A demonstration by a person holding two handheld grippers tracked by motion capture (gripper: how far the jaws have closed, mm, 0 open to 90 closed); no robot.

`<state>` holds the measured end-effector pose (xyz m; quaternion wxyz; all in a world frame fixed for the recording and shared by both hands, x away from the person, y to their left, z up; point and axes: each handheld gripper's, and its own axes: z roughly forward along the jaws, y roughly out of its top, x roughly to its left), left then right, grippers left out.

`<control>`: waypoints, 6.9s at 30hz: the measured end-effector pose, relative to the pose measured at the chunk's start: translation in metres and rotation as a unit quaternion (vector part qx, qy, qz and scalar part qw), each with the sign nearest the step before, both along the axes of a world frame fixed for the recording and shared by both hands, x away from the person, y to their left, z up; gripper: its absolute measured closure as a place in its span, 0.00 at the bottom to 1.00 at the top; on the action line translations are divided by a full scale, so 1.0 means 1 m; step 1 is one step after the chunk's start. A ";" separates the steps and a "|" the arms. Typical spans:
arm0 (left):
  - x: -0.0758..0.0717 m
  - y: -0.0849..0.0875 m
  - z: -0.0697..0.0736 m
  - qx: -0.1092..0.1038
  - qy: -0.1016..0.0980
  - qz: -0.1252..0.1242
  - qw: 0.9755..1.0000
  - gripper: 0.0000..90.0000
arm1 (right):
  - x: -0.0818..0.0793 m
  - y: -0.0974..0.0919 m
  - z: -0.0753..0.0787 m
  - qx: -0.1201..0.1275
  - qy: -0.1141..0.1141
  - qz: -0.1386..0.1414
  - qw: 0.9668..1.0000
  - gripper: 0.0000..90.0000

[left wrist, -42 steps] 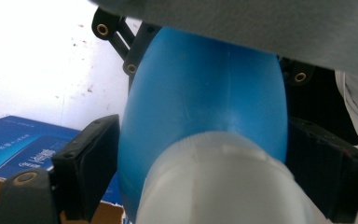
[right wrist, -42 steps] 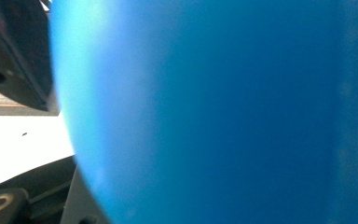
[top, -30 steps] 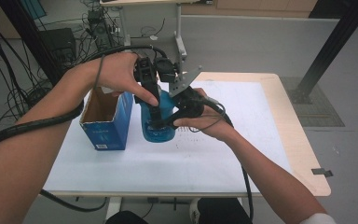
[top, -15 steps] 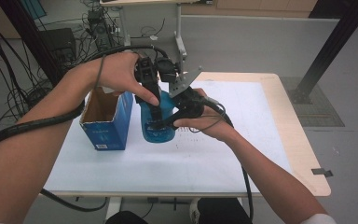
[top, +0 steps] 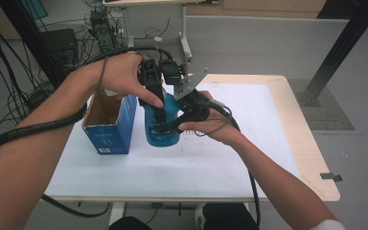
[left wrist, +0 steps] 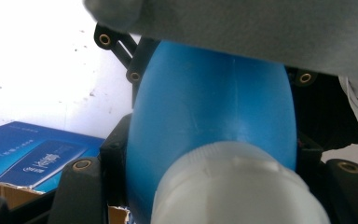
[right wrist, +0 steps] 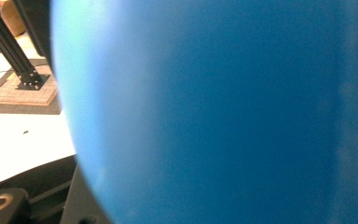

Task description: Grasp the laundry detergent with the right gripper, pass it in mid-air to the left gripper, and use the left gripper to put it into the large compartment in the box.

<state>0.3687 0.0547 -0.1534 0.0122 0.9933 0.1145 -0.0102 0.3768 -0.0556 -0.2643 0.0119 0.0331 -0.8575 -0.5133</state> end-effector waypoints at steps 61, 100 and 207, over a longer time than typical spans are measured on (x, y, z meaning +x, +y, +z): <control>0.000 0.000 -0.003 0.009 0.003 -0.001 1.000 0.41 | -0.001 0.002 -0.004 -0.003 0.010 0.002 1.000 0.48; 0.002 0.000 -0.006 0.009 0.006 0.004 1.000 0.41 | 0.002 0.002 -0.007 -0.001 0.011 0.004 1.000 0.47; 0.008 0.006 0.015 0.022 -0.004 0.072 0.997 0.41 | 0.005 -0.045 -0.008 -0.064 0.061 -0.107 0.990 0.04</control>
